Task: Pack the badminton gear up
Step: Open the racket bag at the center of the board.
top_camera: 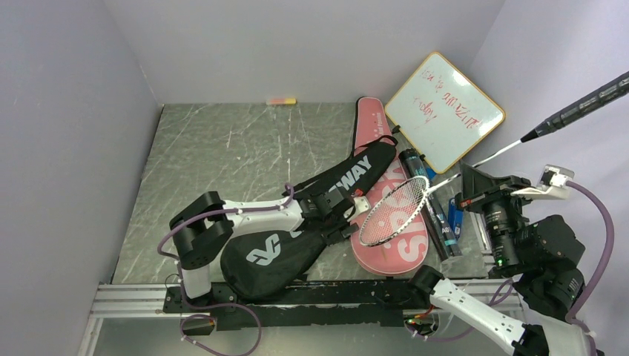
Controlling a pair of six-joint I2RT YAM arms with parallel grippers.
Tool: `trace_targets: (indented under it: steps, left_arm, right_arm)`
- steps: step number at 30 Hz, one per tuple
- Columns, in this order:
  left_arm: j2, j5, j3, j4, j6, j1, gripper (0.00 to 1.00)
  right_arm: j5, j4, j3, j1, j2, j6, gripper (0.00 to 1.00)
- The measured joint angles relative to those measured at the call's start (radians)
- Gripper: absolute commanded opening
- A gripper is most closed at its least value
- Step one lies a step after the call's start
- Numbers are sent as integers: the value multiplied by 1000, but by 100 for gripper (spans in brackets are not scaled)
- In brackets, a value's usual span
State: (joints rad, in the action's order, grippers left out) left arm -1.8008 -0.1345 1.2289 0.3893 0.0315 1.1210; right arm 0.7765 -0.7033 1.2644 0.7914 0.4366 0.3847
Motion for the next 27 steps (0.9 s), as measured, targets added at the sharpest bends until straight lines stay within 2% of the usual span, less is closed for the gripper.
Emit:
trace_targets:
  steps: [1, 4, 6, 8, 9, 13, 19, 23, 27]
  left_arm:
    - [-10, -3, 1, 2, -2, 0, 84]
    - [-43, -14, 14, 18, -9, 0, 70]
    - [-64, -22, 25, 24, -13, 0, 53]
    - [-76, -27, 32, 31, -19, 0, 28]
    - [-77, -29, 33, 36, -19, 0, 21]
    - [-61, -39, 33, 42, -22, 0, 6]
    - [75, 1, 0, 19, -25, -35, 5]
    - [156, 101, -2, -21, -38, -153, 5]
    - [198, 139, -3, -38, -43, -249, 5]
  right_arm:
    - [0, -2, 3, 0, 0, 0, 0]
    - [0, -5, 13, 0, 0, 0, 0]
    - [0, -5, 16, 0, -2, 0, 0]
    - [0, -6, 16, 0, -7, 0, 0]
    - [1, -6, 16, 0, -10, 0, 0]
    - [5, -7, 16, 0, -18, -2, 0]
    - [8, 2, 2, 3, -17, -4, 0]
    - [-11, 47, -37, 4, -2, -2, 0]
    - [-69, 146, -123, 5, 29, 4, 0]
